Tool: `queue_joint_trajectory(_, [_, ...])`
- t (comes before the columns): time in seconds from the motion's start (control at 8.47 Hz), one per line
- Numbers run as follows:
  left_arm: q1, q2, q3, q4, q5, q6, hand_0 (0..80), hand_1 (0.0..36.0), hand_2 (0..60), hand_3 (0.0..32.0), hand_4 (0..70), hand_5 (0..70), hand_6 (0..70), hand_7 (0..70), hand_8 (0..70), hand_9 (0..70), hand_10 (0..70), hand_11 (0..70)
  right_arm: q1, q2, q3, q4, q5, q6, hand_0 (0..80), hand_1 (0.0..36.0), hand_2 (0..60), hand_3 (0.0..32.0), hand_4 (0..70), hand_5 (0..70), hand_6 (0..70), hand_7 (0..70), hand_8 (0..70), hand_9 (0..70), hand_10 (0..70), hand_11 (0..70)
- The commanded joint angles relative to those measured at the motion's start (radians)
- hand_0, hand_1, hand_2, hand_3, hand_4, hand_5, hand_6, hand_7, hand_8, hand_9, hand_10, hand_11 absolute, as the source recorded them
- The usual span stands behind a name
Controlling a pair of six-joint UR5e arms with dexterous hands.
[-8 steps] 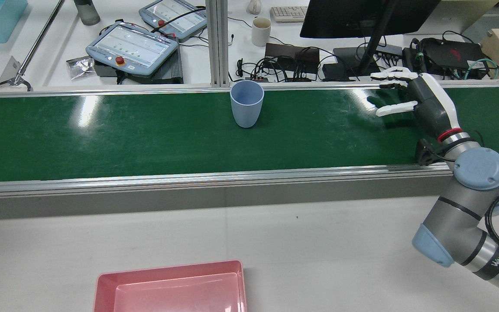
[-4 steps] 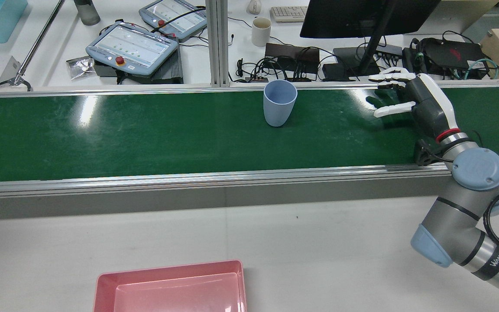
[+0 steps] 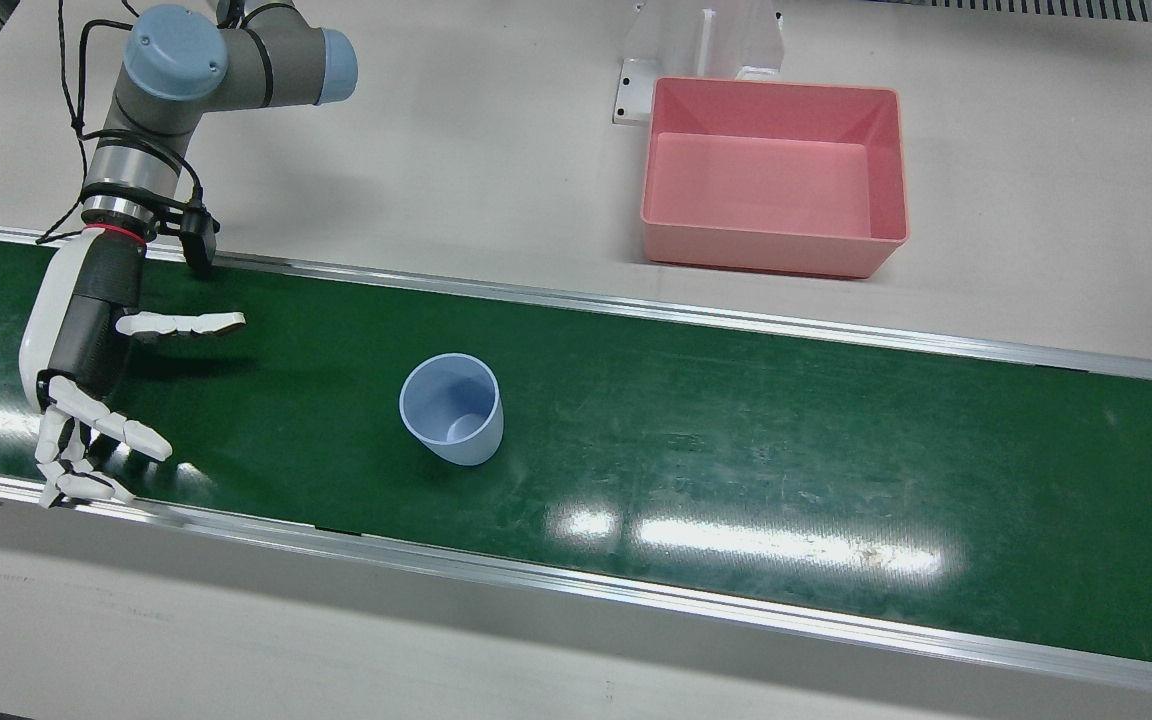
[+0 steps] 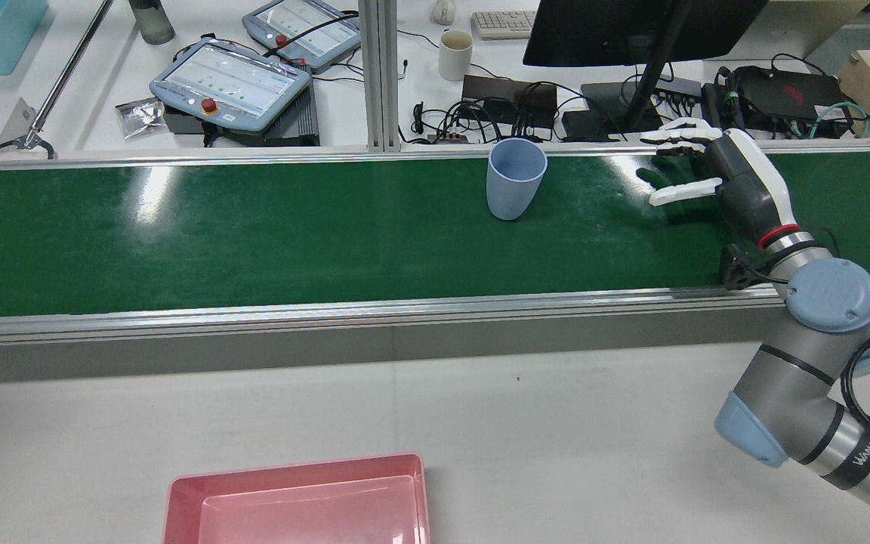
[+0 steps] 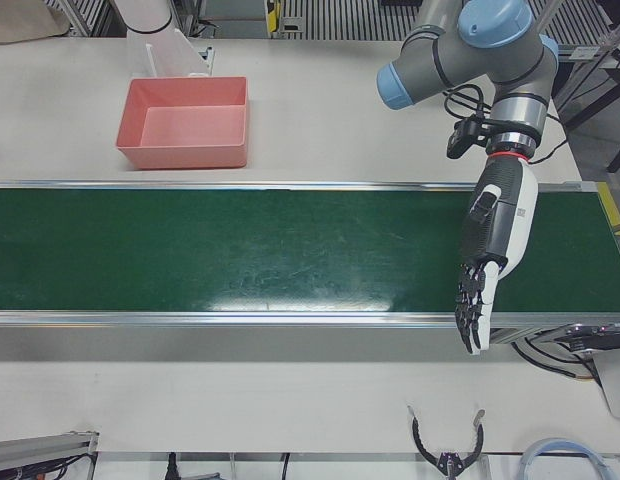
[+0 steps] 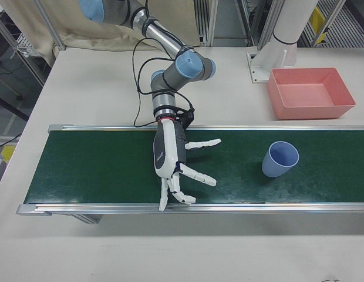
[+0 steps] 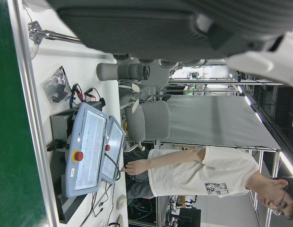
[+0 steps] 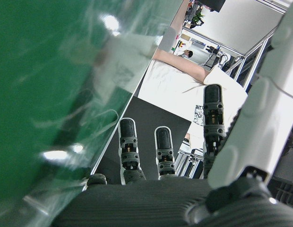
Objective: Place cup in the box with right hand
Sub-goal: 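Wait with the open right hand as the blue cup approaches, then close the right hand fingers around the light blue cup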
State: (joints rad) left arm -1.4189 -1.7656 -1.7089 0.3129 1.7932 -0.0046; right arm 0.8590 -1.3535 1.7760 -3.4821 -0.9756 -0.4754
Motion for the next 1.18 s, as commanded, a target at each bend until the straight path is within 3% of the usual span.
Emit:
queue_joint_trajectory(0.0, [0.0, 0.0, 0.0, 0.0, 0.0, 0.0, 0.0, 0.0, 0.0, 0.0, 0.0, 0.0, 0.0, 0.0, 0.0, 0.0, 0.0, 0.0, -0.006, 0.002, 0.003, 0.0, 0.0, 0.0, 52.4, 6.4, 0.0, 32.0, 35.4, 6.9, 5.4, 44.2, 21.8, 27.2, 9.5, 14.2])
queue_joint_trajectory(1.06, [0.0, 0.0, 0.0, 0.0, 0.0, 0.0, 0.0, 0.0, 0.0, 0.0, 0.0, 0.0, 0.0, 0.0, 0.0, 0.0, 0.0, 0.0, -0.015, 0.014, 0.019, 0.0, 0.0, -0.032, 53.3, 7.3, 0.0, 32.0, 37.5, 7.0, 5.6, 45.0, 22.0, 27.7, 9.4, 14.1])
